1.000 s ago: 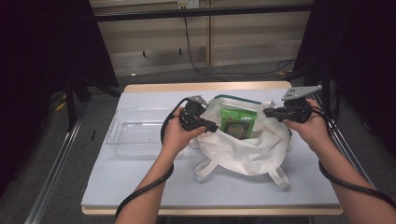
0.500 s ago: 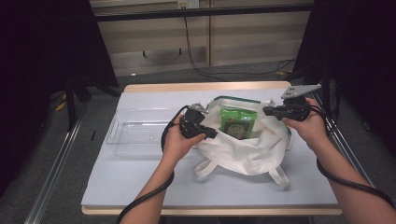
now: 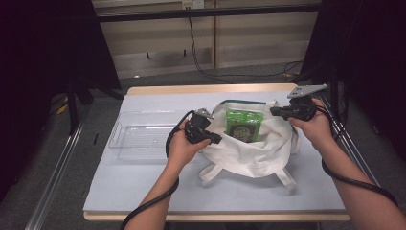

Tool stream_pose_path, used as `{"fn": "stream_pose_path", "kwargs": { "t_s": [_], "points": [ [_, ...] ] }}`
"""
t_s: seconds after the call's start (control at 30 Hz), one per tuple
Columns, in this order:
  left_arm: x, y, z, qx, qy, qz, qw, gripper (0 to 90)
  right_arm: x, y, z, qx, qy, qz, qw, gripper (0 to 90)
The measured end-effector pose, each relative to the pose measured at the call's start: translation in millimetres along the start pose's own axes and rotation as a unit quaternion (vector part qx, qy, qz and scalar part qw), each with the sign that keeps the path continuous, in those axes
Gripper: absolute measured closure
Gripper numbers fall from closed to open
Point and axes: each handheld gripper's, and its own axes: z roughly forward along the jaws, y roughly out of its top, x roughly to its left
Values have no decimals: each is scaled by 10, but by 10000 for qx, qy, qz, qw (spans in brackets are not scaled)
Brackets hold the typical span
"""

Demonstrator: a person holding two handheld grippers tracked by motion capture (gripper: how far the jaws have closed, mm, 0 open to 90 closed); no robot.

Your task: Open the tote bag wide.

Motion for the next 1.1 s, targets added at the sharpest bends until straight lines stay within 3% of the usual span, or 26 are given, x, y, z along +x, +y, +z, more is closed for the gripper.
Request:
{"fn": "stream_pose_path", "kwargs": {
  "t_s": [0.2,0.27,0.47,1.1],
  "points": [
    [23,-8,28,22,-40,-71,10000,844,-51,-11,56,21,-8,72,10000,899],
    [36,-17,49,-76,-81,-129,9999,845,-63,-18,79,24,8,83,10000,899],
    [53,-19,82,66,-99,-93,9999,849,-95,-55,132,58,0,131,9999,899],
    [70,-56,178,141,-100,-179,9997,864,-178,-168,258,106,-20,253,9996,899]
  ]
}}
